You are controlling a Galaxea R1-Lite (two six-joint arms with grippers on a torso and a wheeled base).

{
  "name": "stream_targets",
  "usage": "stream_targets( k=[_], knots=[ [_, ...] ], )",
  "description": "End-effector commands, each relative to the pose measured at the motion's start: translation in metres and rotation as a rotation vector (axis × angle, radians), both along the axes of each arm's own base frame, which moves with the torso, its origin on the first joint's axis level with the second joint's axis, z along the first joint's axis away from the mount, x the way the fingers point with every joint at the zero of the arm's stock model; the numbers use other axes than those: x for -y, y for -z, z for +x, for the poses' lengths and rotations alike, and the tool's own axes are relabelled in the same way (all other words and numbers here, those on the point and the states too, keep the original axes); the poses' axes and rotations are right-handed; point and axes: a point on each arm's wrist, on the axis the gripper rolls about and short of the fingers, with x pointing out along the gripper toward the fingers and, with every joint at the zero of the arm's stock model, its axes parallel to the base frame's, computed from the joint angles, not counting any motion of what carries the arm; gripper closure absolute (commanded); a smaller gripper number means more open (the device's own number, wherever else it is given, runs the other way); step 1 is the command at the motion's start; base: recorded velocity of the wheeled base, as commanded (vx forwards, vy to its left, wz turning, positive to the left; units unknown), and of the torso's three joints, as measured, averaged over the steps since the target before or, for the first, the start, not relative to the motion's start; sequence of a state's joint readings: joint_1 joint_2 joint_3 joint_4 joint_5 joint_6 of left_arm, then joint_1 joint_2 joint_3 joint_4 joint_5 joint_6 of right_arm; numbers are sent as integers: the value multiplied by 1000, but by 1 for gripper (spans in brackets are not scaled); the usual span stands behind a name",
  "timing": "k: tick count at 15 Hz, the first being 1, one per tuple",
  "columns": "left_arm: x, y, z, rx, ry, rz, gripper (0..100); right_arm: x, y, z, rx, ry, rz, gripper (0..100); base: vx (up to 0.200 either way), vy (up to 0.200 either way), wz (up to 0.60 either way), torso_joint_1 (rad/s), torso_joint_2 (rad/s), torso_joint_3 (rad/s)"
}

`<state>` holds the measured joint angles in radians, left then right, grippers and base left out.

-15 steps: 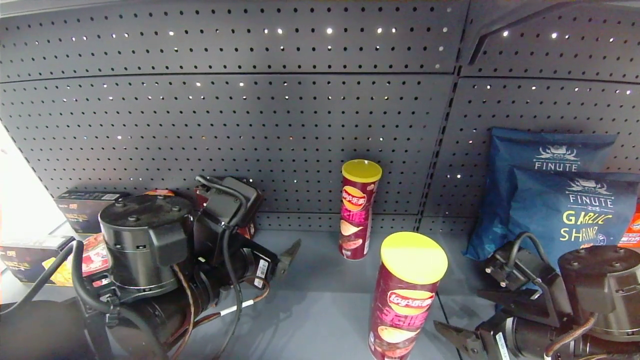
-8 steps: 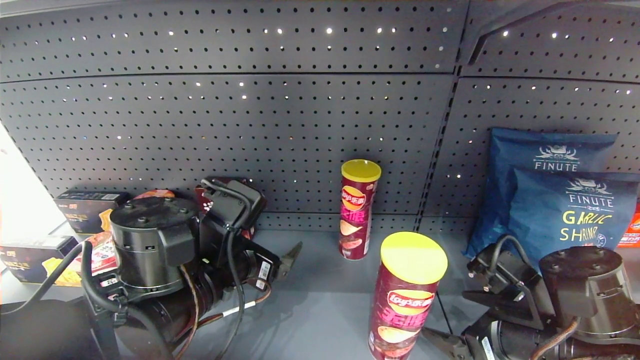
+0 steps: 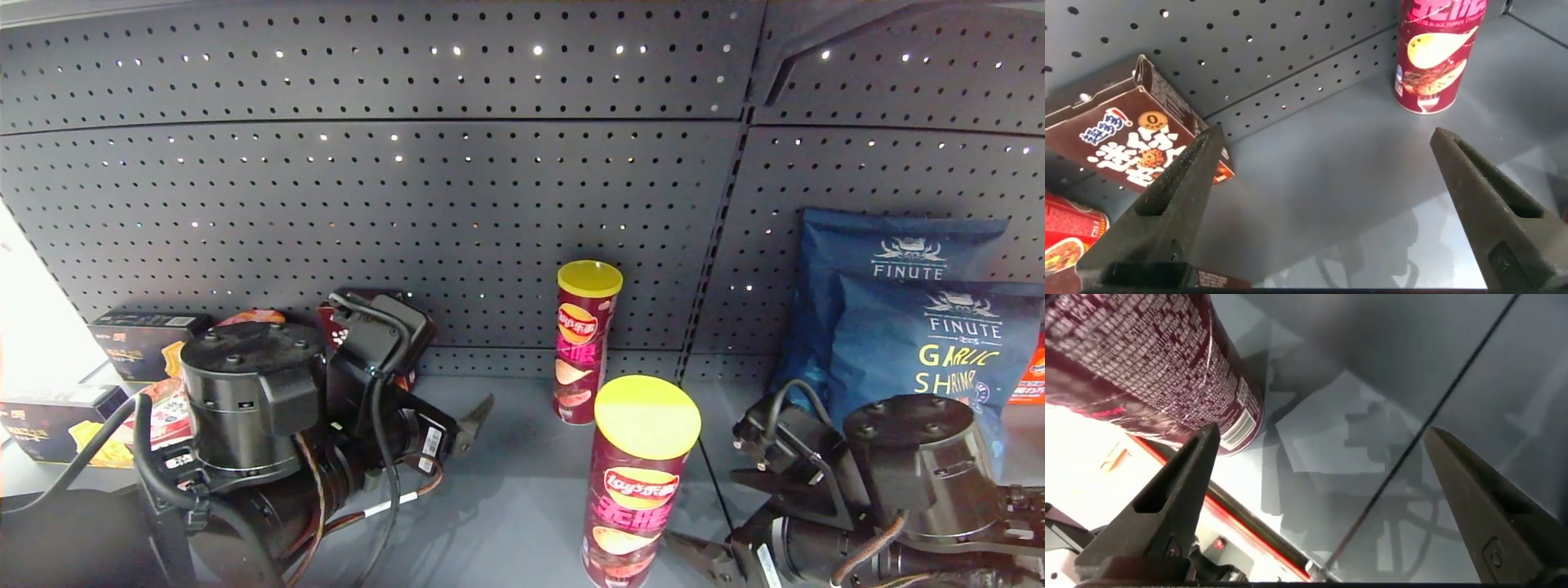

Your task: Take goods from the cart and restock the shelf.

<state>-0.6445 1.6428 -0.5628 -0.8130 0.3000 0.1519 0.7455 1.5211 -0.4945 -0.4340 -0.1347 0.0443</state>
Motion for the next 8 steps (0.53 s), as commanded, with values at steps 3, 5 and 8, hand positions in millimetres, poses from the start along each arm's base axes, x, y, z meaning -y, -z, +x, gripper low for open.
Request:
stream_targets(
  k=[3, 5, 8],
  knots=[
    [0, 0, 0, -1, -1, 1, 0, -6, 3, 4, -11, -10, -9, 0, 0, 0, 0, 0, 0, 0],
    [0, 0, 0, -1, -1, 1, 0, -11, 3, 6, -10, -15, -9, 0, 0, 0, 0, 0, 0, 0],
    [0, 1, 0, -4, -1, 3, 0, -18, 4, 11, -4, -23, -4, 0, 0, 0, 0, 0, 0, 0]
  ],
)
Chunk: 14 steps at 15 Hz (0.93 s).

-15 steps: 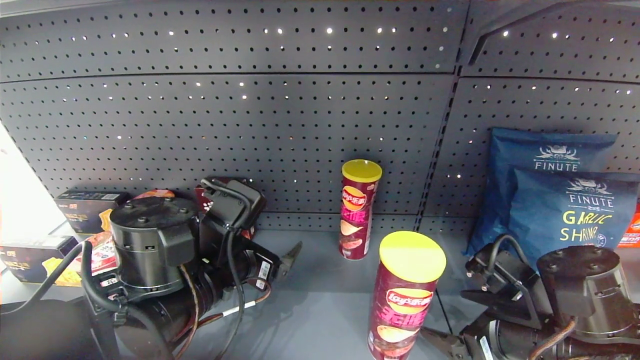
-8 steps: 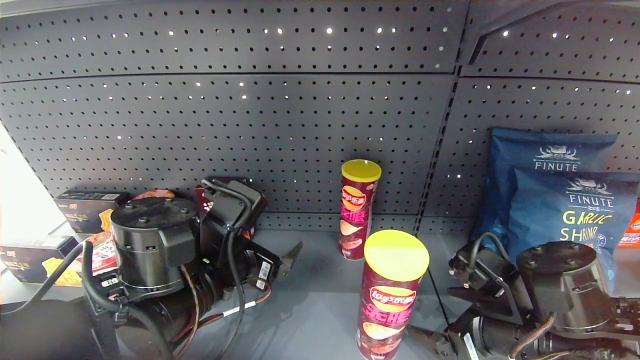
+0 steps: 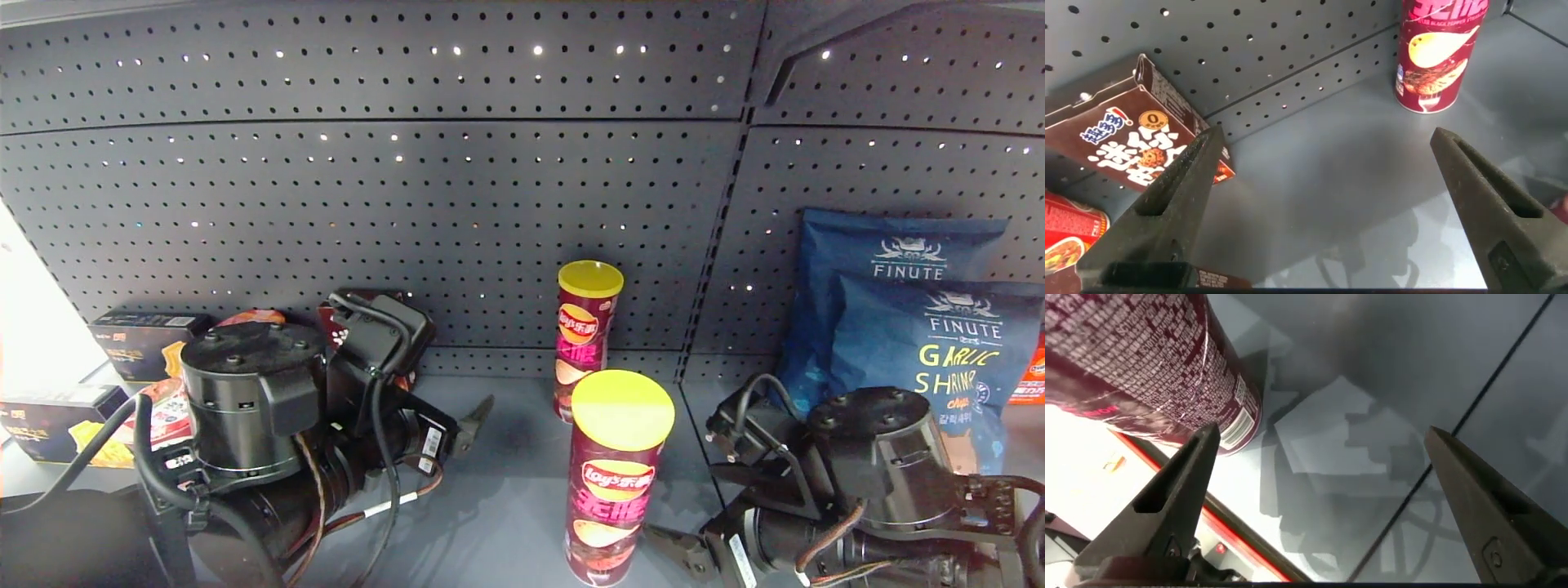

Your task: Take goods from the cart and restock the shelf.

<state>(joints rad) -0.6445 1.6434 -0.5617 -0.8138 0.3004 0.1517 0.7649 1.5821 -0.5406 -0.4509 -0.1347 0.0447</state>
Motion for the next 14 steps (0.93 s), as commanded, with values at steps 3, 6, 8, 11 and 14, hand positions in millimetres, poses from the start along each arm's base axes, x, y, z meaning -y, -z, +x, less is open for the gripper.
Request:
stream_targets(
  k=[3, 6, 8, 11, 14],
  knots=[
    [0, 1, 0, -2, 0, 1, 0, -7, 3, 3, -9, -11, -9, 0, 0, 0, 0, 0, 0, 0],
    [0, 1, 0, -2, 0, 1, 0, -7, 4, 3, -11, -12, -10, 0, 0, 0, 0, 0, 0, 0],
    [0, 1, 0, -4, 0, 5, 0, -7, 4, 2, -12, -13, -12, 0, 0, 0, 0, 0, 0, 0],
    [-1, 2, -1, -5, 0, 6, 0, -7, 5, 2, -14, -13, -12, 0, 0, 0, 0, 0, 0, 0],
    [-1, 2, -1, -6, 0, 7, 0, -8, 5, 2, -14, -19, -11, 0, 0, 0, 0, 0, 0, 0]
  ],
)
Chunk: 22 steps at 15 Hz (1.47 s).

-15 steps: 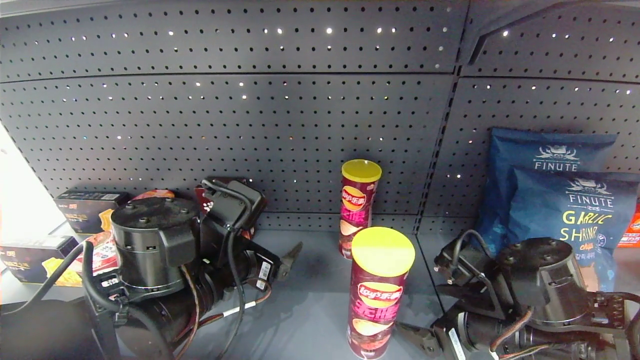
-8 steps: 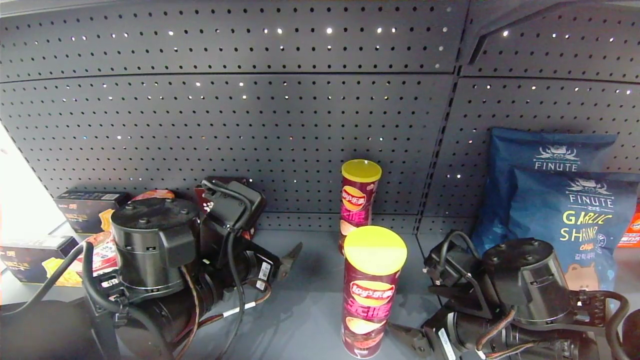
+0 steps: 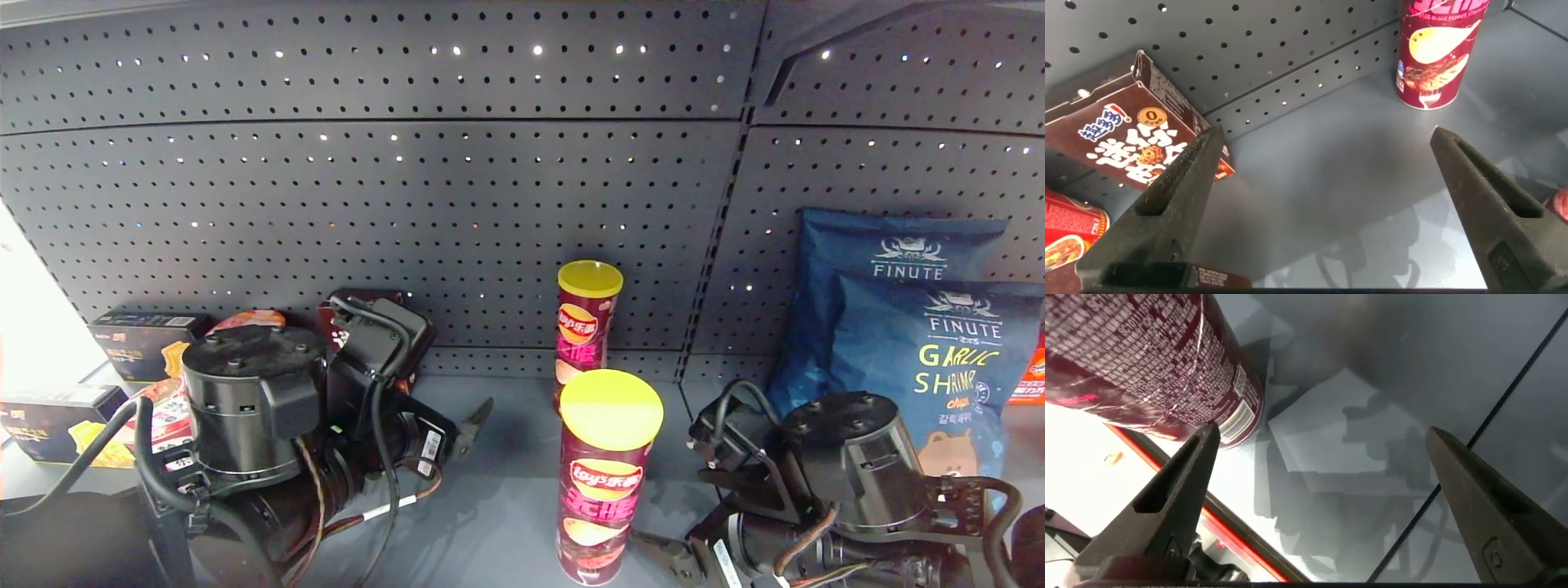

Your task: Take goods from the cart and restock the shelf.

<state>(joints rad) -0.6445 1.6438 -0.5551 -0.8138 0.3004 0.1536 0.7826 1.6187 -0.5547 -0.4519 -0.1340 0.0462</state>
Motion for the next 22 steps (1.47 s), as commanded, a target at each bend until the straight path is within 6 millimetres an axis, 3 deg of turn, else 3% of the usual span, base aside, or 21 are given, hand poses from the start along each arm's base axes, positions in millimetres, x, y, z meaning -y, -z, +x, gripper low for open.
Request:
stream_targets(
  k=[1, 9, 12, 17, 18, 19, 22],
  knots=[
    [0, 0, 0, 0, 0, 0, 0, -1, 2, 1, -4, -1, -5, 0, 0, 0, 0, 0, 0, 0],
    [-1, 0, 0, 1, -2, -1, 0, 1, 1, -2, -6, 0, -2, 0, 0, 0, 0, 0, 0, 0],
    [-3, 4, -7, -2, 6, 2, 0, 14, -7, -12, 21, 14, 23, 0, 0, 0, 0, 0, 0, 0],
    [-12, -18, -20, 72, 16, -42, 0, 40, -29, -26, 91, 83, 110, 0, 0, 0, 0, 0, 0, 0],
    [-21, -38, -35, 138, 35, -99, 0, 61, -47, -32, 161, 149, 172, 0, 0, 0, 0, 0, 0, 0],
    [-25, -43, -39, 156, 31, -114, 0, 68, -50, -34, 179, 173, 183, 0, 0, 0, 0, 0, 0, 0],
    [-66, -53, -68, 230, -55, -151, 0, 109, -62, -48, 280, 334, 232, 0, 0, 0, 0, 0, 0, 0]
  ],
)
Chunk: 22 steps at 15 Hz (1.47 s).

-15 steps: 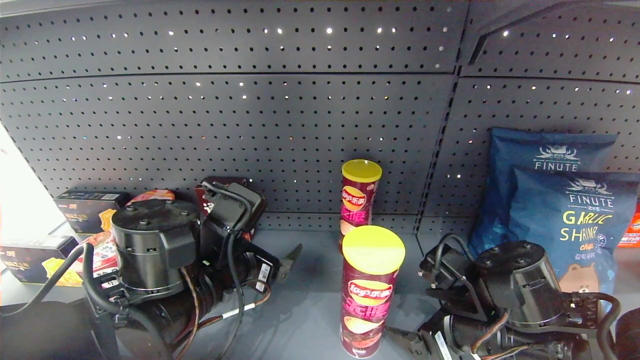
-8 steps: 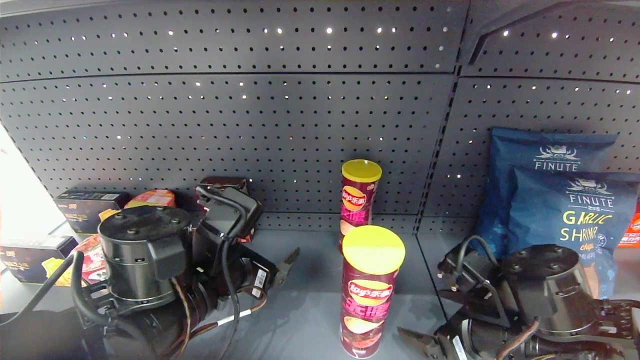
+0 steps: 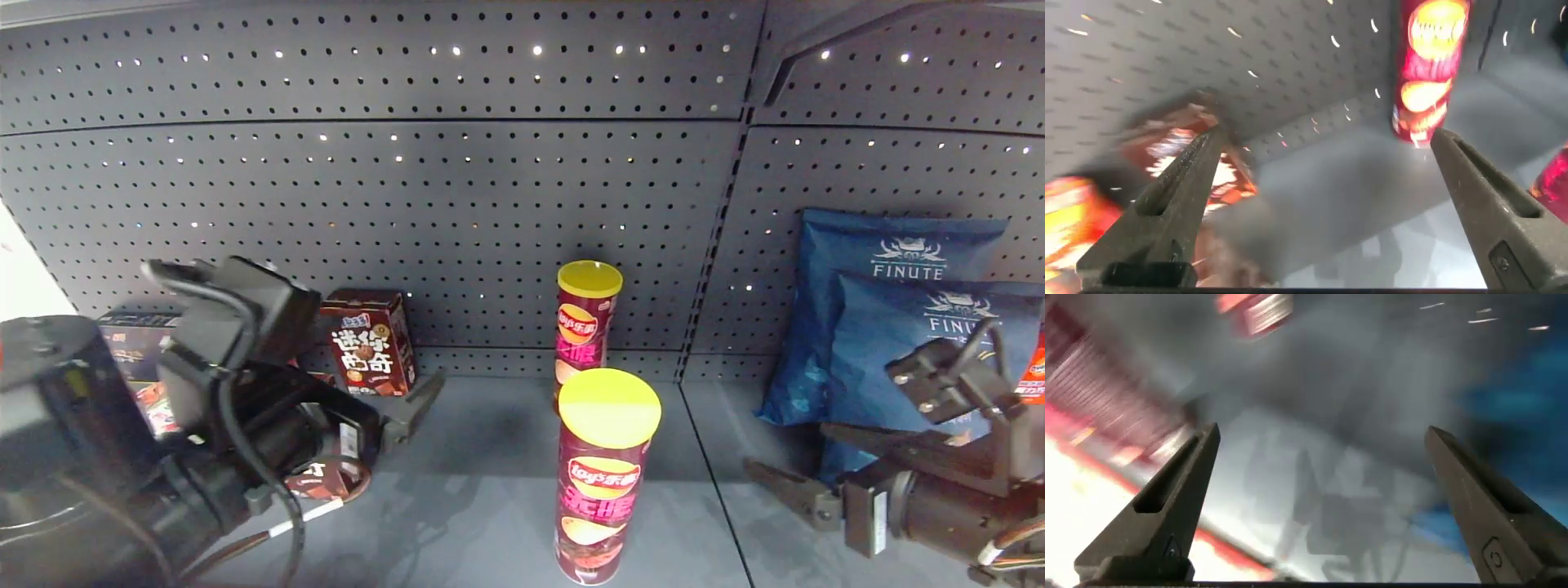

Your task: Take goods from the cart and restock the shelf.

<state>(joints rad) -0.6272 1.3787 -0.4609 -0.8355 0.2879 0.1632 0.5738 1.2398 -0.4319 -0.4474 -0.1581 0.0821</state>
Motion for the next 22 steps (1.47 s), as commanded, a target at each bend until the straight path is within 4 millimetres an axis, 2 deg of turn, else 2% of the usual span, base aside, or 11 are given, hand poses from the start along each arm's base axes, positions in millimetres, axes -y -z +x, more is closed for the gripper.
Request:
stream_targets(
  k=[1, 2, 5, 8, 10, 14, 15, 17, 19, 21, 22],
  knots=[
    [-38, -11, -30, 79, -80, -52, 0, 34, -12, -21, 99, 121, 55, 0, 0, 0, 0, 0, 0, 0],
    [-60, -8, -46, 107, -157, -65, 0, 47, -13, -29, 130, 191, 61, 0, 0, 0, 0, 0, 0, 0],
    [-98, 5, -84, 128, -343, -65, 0, 71, -18, -41, 188, 348, 63, 0, 0, 0, 0, 0, 0, 0],
    [-118, 30, -119, 160, -511, -75, 0, 83, -11, -64, 187, 448, 40, 0, 0, 0, 0, 0, 0, 0],
    [-125, 57, -154, 137, -661, -71, 0, 91, 14, -96, 152, 585, -20, 0, 0, 0, 0, 0, 0, 0],
    [-123, 90, -191, 101, -722, -92, 0, 100, 38, -129, 155, 790, -69, 0, 0, 0, 0, 0, 0, 0],
    [-123, 95, -194, 101, -721, -94, 0, 101, 41, -133, 167, 823, -70, 0, 0, 0, 0, 0, 0, 0],
    [-122, 99, -193, 91, -699, -131, 0, 100, 69, -154, 233, 976, -107, 0, 0, 0, 0, 0, 0, 0],
    [-121, 108, -191, 67, -645, -134, 0, 95, 88, -169, 307, 882, -79, 0, 0, 0, 0, 0, 0, 0],
    [-121, 108, -190, 65, -641, -142, 0, 92, 87, -165, 322, 712, -35, 0, 0, 0, 0, 0, 0, 0],
    [-121, 108, -190, 63, -612, -152, 0, 88, 88, -163, 341, 528, -8, 0, 0, 0, 0, 0, 0, 0]
  ],
)
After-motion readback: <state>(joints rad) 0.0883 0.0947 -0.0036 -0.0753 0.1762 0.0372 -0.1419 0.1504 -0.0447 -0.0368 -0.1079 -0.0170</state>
